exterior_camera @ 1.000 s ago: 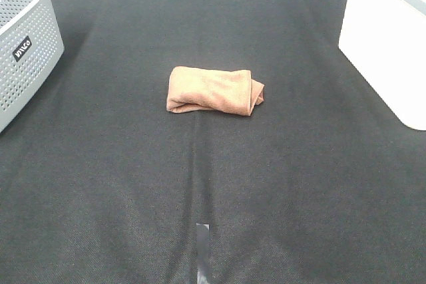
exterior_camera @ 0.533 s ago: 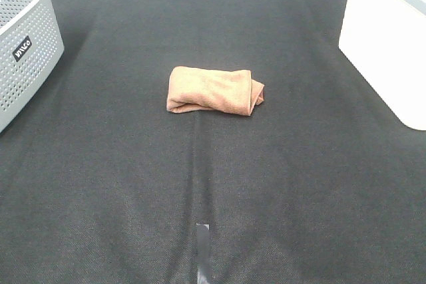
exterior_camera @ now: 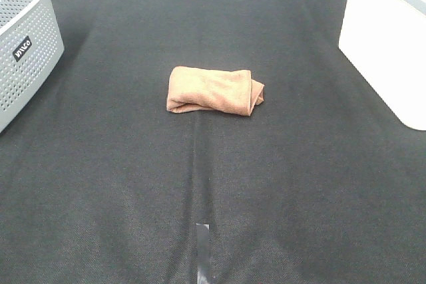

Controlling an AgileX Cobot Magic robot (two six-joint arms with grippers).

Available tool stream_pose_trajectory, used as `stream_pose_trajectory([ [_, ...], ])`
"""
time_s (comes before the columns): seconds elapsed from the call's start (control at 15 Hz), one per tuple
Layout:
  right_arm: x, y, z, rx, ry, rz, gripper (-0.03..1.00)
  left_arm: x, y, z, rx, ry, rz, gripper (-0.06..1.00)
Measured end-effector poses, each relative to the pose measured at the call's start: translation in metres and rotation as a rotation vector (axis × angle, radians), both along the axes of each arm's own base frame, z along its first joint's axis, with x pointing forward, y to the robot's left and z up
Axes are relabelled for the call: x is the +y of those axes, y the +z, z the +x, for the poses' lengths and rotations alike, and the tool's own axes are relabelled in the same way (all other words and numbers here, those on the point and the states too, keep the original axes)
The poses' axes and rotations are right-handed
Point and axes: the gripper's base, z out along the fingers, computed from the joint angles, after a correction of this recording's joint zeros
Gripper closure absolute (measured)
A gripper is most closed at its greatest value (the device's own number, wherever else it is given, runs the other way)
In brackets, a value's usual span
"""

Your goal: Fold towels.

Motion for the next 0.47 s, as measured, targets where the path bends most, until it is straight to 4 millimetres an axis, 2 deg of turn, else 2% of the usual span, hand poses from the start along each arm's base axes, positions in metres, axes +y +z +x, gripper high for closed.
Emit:
stream_pose_trajectory([
  [0.47, 0.0000, 0.0000, 0.0000, 0.000, 0.000, 0.000, 0.19, 0.0000, 0.0000, 0.0000, 0.000, 0.000, 0.000, 0.22],
])
